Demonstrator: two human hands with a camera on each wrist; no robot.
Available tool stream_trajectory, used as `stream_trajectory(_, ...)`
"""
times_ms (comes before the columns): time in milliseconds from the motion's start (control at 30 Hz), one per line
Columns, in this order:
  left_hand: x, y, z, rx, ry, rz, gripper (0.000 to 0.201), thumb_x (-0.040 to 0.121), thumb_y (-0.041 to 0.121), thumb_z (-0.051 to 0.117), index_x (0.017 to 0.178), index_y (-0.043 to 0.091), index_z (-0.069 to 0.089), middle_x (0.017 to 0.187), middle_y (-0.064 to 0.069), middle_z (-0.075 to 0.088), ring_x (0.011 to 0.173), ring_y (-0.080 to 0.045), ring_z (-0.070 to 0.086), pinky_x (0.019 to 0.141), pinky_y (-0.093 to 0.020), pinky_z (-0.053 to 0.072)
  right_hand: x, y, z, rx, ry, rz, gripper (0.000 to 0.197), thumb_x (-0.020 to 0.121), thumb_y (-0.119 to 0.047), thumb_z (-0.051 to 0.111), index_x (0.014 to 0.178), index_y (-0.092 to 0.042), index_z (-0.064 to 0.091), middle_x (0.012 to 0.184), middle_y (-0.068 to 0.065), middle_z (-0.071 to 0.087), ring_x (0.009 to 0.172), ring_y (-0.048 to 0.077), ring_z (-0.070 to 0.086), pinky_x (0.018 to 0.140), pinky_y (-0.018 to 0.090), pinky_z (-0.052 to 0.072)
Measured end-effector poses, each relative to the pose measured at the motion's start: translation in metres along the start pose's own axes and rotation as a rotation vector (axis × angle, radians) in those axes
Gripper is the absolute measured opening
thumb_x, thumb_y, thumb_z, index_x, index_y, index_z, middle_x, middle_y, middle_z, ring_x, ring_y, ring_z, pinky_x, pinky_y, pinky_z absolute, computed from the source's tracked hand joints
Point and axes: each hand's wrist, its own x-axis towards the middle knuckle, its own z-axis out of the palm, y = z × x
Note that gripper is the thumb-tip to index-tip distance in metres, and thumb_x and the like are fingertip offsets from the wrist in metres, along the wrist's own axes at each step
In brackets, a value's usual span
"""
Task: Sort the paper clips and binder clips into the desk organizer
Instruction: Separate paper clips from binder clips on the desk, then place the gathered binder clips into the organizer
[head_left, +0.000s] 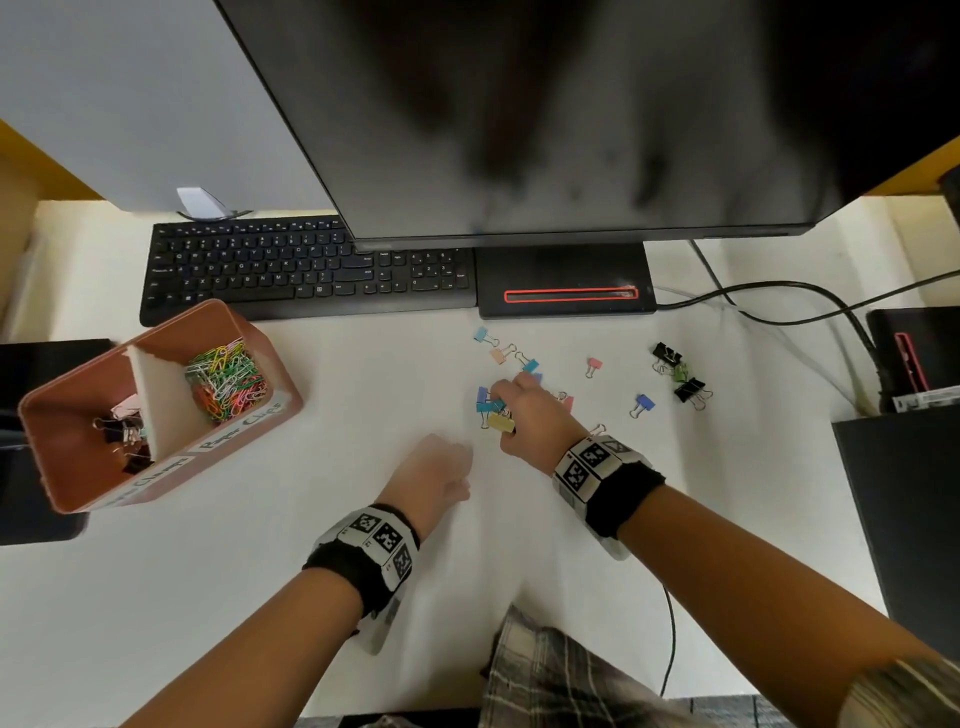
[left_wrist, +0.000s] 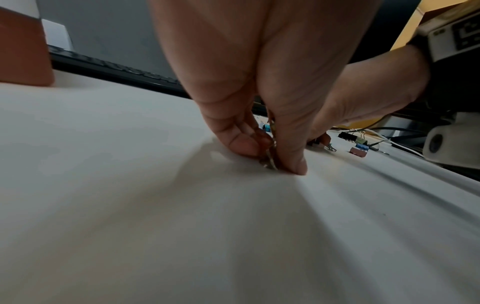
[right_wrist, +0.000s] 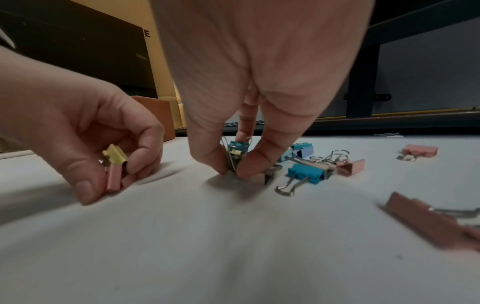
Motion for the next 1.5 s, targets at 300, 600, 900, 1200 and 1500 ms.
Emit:
stream_trajectory(300,-0.003,-0.012,-0.004,0.118,0.073,-0.063,0.010,0.081,0.010,0.064,0.091,0.012,0.061,0.093,-0.001,0.047,0.082,-0.018,0.052,0.067,-0.013,0.035,-0.004,-0.001,0.011,0.029,0.070,-0.053,0.033,0.074,0.000,0.061,0.104,-0.010,0.053,0.110,0.010,0.050,0.085,0.026,0.056,0.070,0.029,0.047)
stream_trajectory(600,-0.026,-0.036,-0.044,-0.069,0.111,-0.095,0.018,0.070,0.014,0.078,0.066,0.023,0.063,0.071,0.015,0.050,0.062,0.001,0.051,0.063,-0.006,0.035,-0.019,-0.051,0.003,0.127,0.132,-0.215,0.028,0.076,-0.002,0.061,0.099,-0.015,0.053,0.108,0.004,0.050,0.075,0.022,0.056,0.068,0.036,0.052)
stream_trajectory(900,-0.125,-0.095,-0.208,-0.144,0.632,-0.343,0.023,0.064,0.011,0.082,0.080,0.009,0.066,0.064,0.010,0.060,0.054,0.007,0.056,0.052,0.000,0.038,0.021,-0.233,0.008,0.166,0.038,-0.655,0.032,0.074,-0.005,0.064,0.102,-0.015,0.053,0.114,0.003,0.046,0.091,0.015,0.048,0.078,0.028,0.045)
stream_trajectory(1200,-0.141,-0.151,-0.254,-0.094,0.580,-0.455,0.034,0.088,0.000,0.049,0.118,0.010,0.058,0.112,-0.006,0.065,0.095,-0.014,0.057,0.085,-0.021,0.040,0.071,-0.323,0.054,0.224,-0.125,-0.562,0.051,0.081,-0.018,0.068,0.127,-0.018,0.046,0.128,0.006,0.047,0.111,0.022,0.054,0.097,0.040,0.048)
stream_trajectory(1500,-0.095,-0.073,-0.203,-0.269,0.540,-0.044,0.028,0.082,0.015,0.066,0.107,0.025,0.058,0.105,0.004,0.063,0.090,-0.010,0.061,0.082,-0.027,0.050,0.017,-0.156,0.011,0.144,0.268,-0.389,0.028,0.083,-0.022,0.065,0.110,-0.026,0.059,0.105,-0.008,0.053,0.088,0.001,0.051,0.083,0.015,0.040)
